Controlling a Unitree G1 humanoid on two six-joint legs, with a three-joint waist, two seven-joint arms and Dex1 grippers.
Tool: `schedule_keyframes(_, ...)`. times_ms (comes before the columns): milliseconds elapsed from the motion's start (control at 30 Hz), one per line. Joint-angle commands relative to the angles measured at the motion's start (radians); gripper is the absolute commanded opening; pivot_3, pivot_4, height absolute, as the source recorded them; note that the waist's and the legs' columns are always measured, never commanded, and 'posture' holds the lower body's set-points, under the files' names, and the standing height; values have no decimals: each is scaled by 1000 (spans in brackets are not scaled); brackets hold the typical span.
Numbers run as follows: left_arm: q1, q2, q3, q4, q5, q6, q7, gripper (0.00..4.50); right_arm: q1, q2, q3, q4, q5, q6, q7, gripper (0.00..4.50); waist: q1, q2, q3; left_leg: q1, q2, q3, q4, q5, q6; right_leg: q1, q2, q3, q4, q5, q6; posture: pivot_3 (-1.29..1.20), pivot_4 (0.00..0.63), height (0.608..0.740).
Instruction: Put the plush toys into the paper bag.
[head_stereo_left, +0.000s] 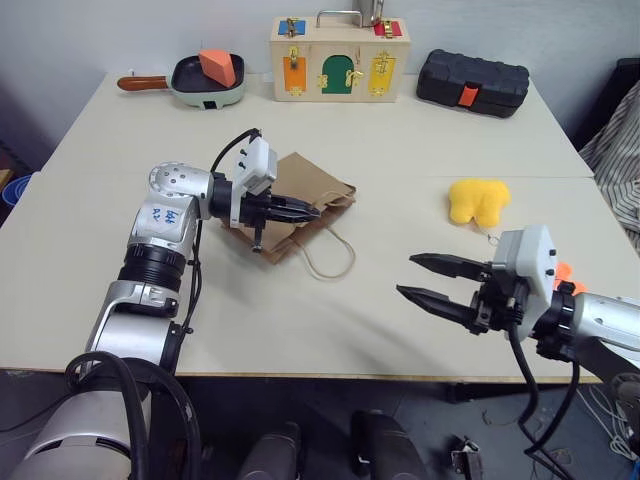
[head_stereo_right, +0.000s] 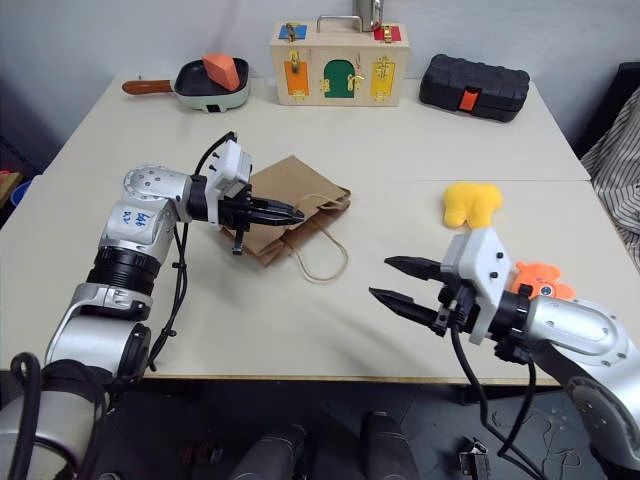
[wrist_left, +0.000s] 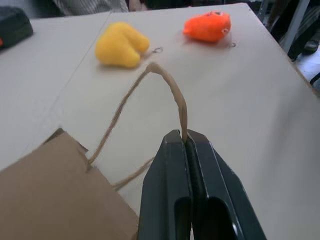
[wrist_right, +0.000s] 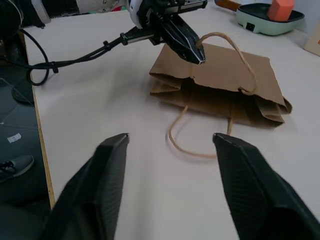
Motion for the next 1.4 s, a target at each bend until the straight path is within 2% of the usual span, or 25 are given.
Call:
schedule_keyframes(33, 20, -2, 31, -112, -87, 113, -16, 0, -98, 54, 104, 62, -75, -24, -44, 1299, -3, 0, 0, 0, 0, 0, 0, 0, 0, 0, 0, 0, 0, 0, 0, 0, 150, 740)
schedule_keyframes(167, 27, -23, 53, -202, -158, 212, 11, 0, -212, 141, 248, 190, -199, -52, -63, 8, -5, 0, 0, -1, 0, 0, 1, 0, 0, 0, 0, 0, 0, 0, 0, 0, 150, 740)
schedule_keyframes(333, 52, -53, 65, -335, -229, 317, 64, 0, -333, 257, 398, 389, -365, -120, -67, 8, -8, 0, 0, -1, -1, 0, 1, 0, 0, -1, 0, 0, 1, 0, 0, 0, 150, 740)
schedule_keyframes(500, 78, -57, 69, -433, -270, 379, 112, 0, -417, 367, 438, 547, -454, -154, -89, 8, -23, 0, 0, -1, -1, 0, 1, 0, 0, -2, 0, -1, 2, 0, 0, 0, 150, 740)
schedule_keyframes(667, 109, -54, 70, -503, -297, 409, 147, 0, -468, 425, 452, 626, -505, -147, -91, 8, -29, 0, 0, 0, 0, 0, 1, 0, -1, -3, 0, -2, 5, 0, 0, 0, 150, 740)
schedule_keyframes(967, 99, -82, 106, -524, -355, 446, 236, 0, -528, 497, 457, 802, -555, -165, -53, 8, -47, 1, -1, 0, -1, -1, 2, 0, -1, -3, -1, -3, 5, 0, 0, 0, 150, 740)
schedule_keyframes(1233, 61, -101, 156, -493, -404, 482, 312, 0, -525, 468, 551, 900, -734, -330, -17, 8, -48, 1, -1, 0, -1, 0, 2, 0, -1, -4, -1, -4, 7, 0, 0, 0, 150, 740)
schedule_keyframes(1400, 79, -106, 134, -525, -422, 495, 303, 0, -595, 483, 572, 998, -784, -369, 26, 8, -50, 1, -1, 0, -1, 0, 2, 0, -1, -4, -2, -6, 7, 0, 0, 0, 150, 740)
